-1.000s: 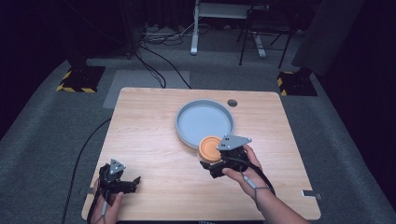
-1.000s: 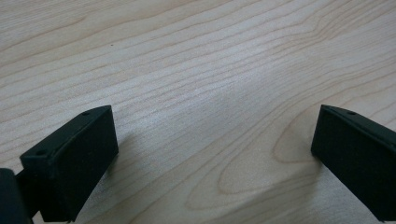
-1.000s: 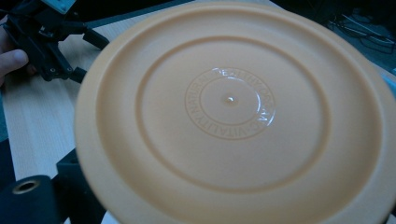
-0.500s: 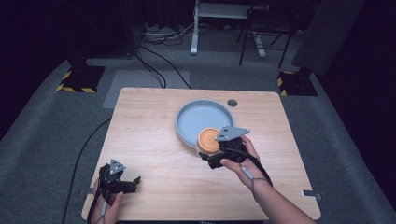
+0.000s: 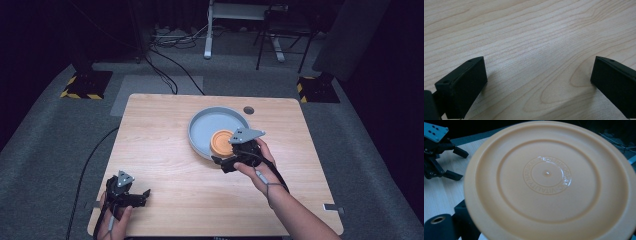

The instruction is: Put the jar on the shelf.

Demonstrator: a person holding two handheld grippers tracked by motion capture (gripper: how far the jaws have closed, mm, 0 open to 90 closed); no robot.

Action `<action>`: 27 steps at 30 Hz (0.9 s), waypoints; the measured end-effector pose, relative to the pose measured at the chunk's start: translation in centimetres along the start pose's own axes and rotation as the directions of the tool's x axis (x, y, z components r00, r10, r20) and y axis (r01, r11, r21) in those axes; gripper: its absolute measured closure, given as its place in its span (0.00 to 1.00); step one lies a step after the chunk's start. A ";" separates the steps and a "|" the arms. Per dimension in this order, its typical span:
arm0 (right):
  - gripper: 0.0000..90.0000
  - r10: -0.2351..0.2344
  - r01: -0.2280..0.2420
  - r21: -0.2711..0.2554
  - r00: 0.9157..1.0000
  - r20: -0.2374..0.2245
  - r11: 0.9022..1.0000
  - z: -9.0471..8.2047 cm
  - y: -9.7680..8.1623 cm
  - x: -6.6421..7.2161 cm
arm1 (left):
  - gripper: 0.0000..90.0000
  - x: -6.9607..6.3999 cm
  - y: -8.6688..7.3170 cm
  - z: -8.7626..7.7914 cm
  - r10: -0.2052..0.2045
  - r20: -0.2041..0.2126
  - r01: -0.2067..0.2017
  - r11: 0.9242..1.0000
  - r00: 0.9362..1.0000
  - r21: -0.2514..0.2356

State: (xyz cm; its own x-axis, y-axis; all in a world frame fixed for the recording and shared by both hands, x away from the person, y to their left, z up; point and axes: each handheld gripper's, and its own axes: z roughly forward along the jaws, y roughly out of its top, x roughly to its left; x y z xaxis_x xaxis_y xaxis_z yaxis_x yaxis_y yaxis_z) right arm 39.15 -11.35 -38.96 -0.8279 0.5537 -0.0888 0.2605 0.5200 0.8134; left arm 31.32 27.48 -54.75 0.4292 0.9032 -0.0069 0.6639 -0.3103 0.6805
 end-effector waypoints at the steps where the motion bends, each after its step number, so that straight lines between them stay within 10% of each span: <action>1: 0.11 0.000 0.000 0.001 1.000 0.001 1.000 0.1 0.0 -0.1 | 0.00 0.0 0.0 0.0 0.000 0.000 0.000 1.000 1.000 0.000; 27: 0.11 0.012 -0.012 0.003 0.999 0.040 1.000 2.7 1.0 -2.7 | 0.00 0.0 0.0 0.0 0.000 0.000 0.000 1.000 1.000 0.000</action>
State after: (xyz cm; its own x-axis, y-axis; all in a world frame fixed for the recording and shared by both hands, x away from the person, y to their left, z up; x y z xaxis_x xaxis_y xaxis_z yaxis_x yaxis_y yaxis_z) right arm 42.96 -10.58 -39.44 -0.8044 0.5852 -0.1023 0.2717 0.5155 0.8127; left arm 31.32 27.48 -54.75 0.4295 0.9031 -0.0065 0.6636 -0.3107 0.6805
